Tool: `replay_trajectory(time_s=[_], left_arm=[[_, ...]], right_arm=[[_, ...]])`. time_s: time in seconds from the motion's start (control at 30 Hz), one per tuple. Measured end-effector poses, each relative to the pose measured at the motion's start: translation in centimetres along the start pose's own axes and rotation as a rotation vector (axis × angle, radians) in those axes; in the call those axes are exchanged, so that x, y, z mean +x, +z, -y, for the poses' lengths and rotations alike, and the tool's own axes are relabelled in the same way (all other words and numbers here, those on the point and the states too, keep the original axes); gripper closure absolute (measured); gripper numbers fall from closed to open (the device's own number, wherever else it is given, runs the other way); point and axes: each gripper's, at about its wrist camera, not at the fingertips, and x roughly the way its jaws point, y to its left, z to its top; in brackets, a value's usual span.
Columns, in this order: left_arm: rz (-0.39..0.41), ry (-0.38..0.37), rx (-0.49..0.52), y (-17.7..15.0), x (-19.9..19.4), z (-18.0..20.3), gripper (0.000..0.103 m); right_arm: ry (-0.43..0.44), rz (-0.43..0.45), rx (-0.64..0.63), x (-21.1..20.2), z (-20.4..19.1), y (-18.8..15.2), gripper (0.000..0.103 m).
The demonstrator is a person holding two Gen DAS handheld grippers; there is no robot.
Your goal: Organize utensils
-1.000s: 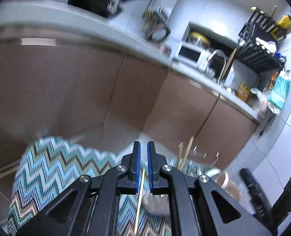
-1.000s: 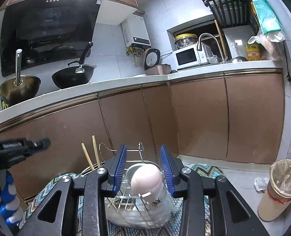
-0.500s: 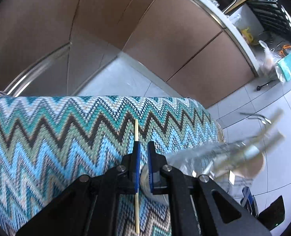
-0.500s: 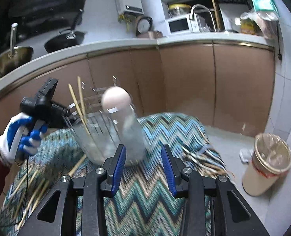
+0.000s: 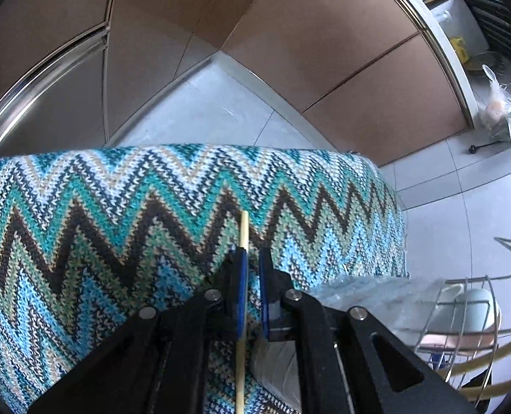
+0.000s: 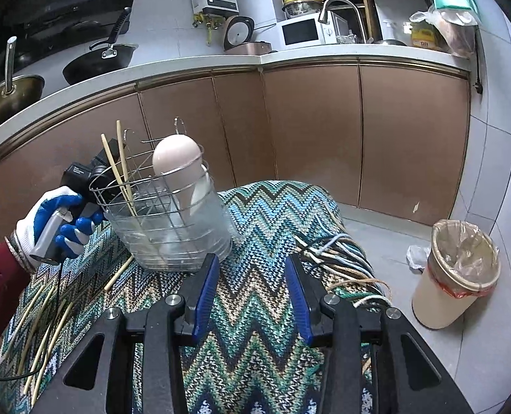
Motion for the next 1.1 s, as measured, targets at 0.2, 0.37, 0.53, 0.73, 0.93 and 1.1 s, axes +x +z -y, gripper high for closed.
replay_trajectory(time_s=[0.2, 0.37, 0.53, 0.73, 0.93, 1.1], left_arm=[[-0.016, 0.022, -0.004, 0.7, 0.9, -1.8, 0.096], [-0.013, 0.018, -0.011, -0.2, 1.5, -1.6, 0.096], [0.011, 0.003, -0.031, -1.7, 1.1, -2.0, 0.098], [0.163, -0.047, -0.106, -4.1, -3.6, -4.4, 0.098], [0.42, -0.084, -0.084, -8.9, -13.3, -3.5, 0.098], [0.624, -0.146, -0.007, -12.9, -20.9, 0.5, 0.098]], right_arm=[[-0.003, -0.006, 0.026, -0.3, 0.9, -0.5, 0.064], [-0.008, -0.005, 0.032, -0.6, 1.1, -0.5, 0.063], [-0.007, -0.002, 0.041, -0.9, 1.2, -0.5, 0.063], [0.004, 0.022, 0.041, -2.2, 1.1, -0.3, 0.063], [0.033, 0.038, 0.046, -3.0, 0.8, -0.6, 0.063], [0.051, 0.053, 0.064, -3.6, 1.1, -0.9, 0.062]])
